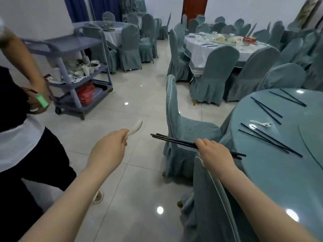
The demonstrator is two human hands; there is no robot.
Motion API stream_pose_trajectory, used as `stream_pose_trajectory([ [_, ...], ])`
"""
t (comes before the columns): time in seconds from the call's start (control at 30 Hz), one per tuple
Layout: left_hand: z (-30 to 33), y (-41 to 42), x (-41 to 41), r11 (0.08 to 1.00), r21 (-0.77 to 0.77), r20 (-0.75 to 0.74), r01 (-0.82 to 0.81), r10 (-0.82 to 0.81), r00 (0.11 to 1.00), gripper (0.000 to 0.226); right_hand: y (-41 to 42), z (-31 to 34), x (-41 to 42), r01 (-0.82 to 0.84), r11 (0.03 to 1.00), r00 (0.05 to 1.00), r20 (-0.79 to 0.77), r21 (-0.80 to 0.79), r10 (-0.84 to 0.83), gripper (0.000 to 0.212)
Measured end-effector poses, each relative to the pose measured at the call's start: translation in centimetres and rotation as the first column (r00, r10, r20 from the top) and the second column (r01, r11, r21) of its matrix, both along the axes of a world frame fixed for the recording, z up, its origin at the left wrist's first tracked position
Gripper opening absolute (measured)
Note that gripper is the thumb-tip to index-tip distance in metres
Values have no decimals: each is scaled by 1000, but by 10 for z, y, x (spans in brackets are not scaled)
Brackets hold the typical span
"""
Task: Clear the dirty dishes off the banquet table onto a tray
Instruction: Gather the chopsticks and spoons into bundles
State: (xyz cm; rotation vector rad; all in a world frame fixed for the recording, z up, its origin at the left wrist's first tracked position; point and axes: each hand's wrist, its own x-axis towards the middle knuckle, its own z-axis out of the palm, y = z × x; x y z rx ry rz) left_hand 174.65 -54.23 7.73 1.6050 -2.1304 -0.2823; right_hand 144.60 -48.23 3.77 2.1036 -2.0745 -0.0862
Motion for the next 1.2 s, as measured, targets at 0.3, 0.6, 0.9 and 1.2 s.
stream_pose_trajectory([
  [0.3, -4, -145, -61, 960, -16, -100, 280, -281, 955, 24, -64, 0, -42, 361, 932, 917, 172, 29, -361, 14],
  [0.6, 4, -266, -151, 825, -38, -115, 564, -564, 818, 17, -79, -9, -93, 748, 653, 572, 381, 123, -727, 8],
  [0.9, -13, -343, -277, 668, -17, -101, 744, -741, 664, 14, -113, -32, -165, 885, 405, 316, 345, 228, -884, 19],
  [1.2, -30, -393, -390, 579, 82, -102, 811, -805, 585, 13, -142, -51, -233, 882, 334, 225, 326, 334, -918, 19],
])
